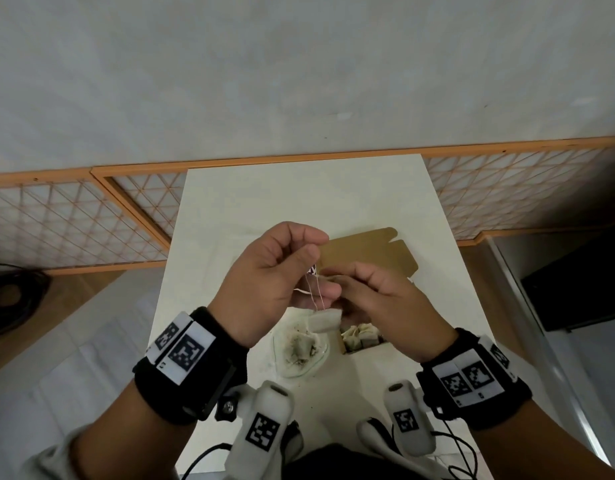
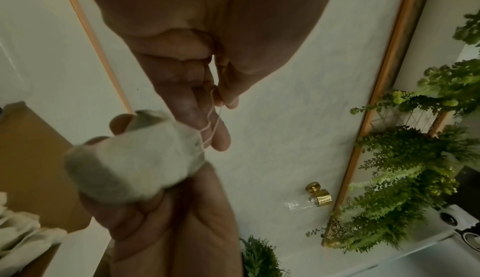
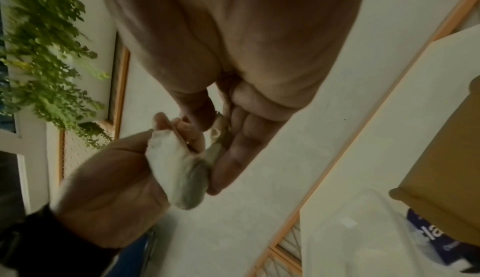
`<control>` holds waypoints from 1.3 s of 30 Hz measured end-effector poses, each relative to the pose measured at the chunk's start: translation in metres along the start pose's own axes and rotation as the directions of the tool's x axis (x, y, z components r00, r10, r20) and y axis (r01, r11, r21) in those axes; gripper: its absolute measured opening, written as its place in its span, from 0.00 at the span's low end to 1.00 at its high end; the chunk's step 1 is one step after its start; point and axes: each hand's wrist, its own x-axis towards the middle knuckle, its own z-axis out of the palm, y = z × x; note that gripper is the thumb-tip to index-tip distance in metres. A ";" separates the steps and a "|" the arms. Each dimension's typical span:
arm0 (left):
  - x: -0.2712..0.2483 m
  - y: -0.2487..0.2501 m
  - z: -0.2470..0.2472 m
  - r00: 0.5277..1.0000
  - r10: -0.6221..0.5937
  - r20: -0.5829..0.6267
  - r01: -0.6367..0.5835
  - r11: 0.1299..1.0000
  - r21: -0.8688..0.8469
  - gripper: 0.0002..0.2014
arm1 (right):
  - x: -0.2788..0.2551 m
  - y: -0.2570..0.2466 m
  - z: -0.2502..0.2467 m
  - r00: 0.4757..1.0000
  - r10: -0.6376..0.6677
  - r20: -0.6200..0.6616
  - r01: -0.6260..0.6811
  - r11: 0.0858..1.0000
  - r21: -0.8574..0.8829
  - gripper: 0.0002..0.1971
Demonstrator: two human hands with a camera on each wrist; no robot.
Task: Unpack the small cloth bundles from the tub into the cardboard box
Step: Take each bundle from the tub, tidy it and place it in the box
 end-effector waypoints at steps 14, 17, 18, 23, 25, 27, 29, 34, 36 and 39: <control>0.003 0.006 0.001 0.999 0.016 -0.039 -0.016 1.000 -0.005 0.07 | -0.004 0.001 0.014 0.966 -0.038 0.256 0.064 0.993 -0.095 0.29; 0.004 0.005 0.000 0.999 0.022 -0.049 -0.022 1.000 0.003 0.07 | -0.003 0.002 0.018 0.972 -0.049 0.232 0.097 0.975 -0.200 0.26; 0.005 0.004 0.000 0.999 0.023 -0.049 -0.023 1.000 0.000 0.07 | -0.002 0.002 0.018 0.973 -0.048 0.224 0.104 0.964 -0.244 0.24; 0.007 0.003 -0.001 0.998 0.059 -0.012 -0.059 0.998 0.015 0.06 | -0.006 -0.001 0.024 0.975 -0.069 0.211 0.140 0.929 -0.343 0.22; 0.009 0.004 -0.003 0.995 0.099 -0.002 -0.098 0.993 0.067 0.06 | -0.008 0.000 0.027 0.973 -0.047 0.224 0.127 0.926 -0.356 0.24; 0.013 0.006 -0.005 0.992 0.126 0.009 -0.126 0.985 0.115 0.06 | -0.009 0.004 0.028 0.975 -0.016 0.220 0.106 0.908 -0.405 0.26; 0.020 0.008 -0.007 0.992 0.129 0.007 -0.128 0.980 0.153 0.06 | -0.011 0.005 0.029 0.976 -0.010 0.218 0.108 0.889 -0.446 0.29; 0.041 -0.018 -0.023 0.991 0.100 -0.093 -0.055 0.915 0.401 0.04 | -0.015 0.002 0.027 0.979 -0.030 0.202 0.094 0.944 -0.315 0.40; 0.039 -0.030 -0.029 0.987 0.086 -0.136 0.001 0.844 0.536 0.05 | -0.016 0.002 0.024 0.986 -0.026 0.163 0.076 0.949 -0.307 0.43; 0.025 -0.037 -0.035 0.973 0.148 -0.177 -0.026 0.831 0.556 0.04 | -0.012 0.006 0.019 0.995 -0.029 0.100 0.058 0.951 -0.305 0.44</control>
